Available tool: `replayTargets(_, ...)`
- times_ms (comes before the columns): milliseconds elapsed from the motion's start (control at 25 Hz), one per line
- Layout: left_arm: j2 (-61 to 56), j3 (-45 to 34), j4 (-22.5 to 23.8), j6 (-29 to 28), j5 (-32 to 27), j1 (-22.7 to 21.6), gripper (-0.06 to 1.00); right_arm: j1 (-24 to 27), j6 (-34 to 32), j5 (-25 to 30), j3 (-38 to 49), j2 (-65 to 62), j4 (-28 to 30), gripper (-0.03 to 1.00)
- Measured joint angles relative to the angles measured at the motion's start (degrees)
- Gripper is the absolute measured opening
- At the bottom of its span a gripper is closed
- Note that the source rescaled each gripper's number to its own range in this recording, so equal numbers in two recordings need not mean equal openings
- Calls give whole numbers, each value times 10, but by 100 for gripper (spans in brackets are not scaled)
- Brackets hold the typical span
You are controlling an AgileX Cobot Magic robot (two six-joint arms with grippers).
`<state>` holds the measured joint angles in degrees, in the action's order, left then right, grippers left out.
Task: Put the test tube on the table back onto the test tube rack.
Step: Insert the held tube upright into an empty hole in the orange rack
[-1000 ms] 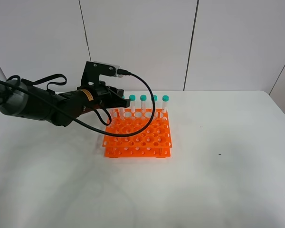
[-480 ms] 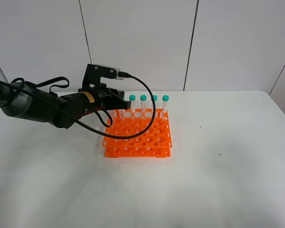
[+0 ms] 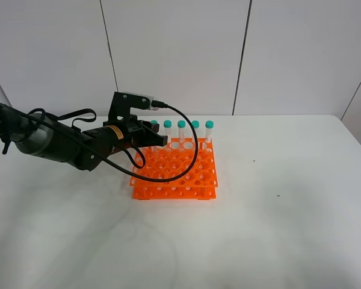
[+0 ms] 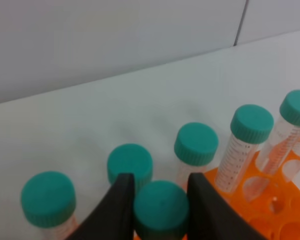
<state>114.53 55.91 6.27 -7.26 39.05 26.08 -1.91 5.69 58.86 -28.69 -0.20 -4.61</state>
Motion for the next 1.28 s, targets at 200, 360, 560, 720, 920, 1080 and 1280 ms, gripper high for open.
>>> replayTargets(200, 6, 2, 0, -2, 8, 0, 0, 0, 0, 0, 0, 0, 0, 100)
replayTargets(360, 0, 2, 0, -2, 0, 0, 0, 0, 0, 0, 0, 0, 0, 100)
replayTargets(560, -10, 1, 0, -4, -20, -1, 0, 0, 0, 0, 0, 0, 0, 100)
replayTargets(720, -13, -4, 0, -4, -21, -1, 0, 0, 0, 0, 0, 0, 0, 100)
replayTargets(920, -14, -7, 0, -4, -21, -1, 0, 0, 0, 0, 0, 0, 0, 100)
replayTargets(1080, -14, -7, 1, -4, -20, -1, 0, 0, 0, 0, 0, 0, 0, 100)
replayTargets(1280, -13, -7, 1, -4, -20, 1, 0, 0, 0, 0, 0, 0, 0, 100)
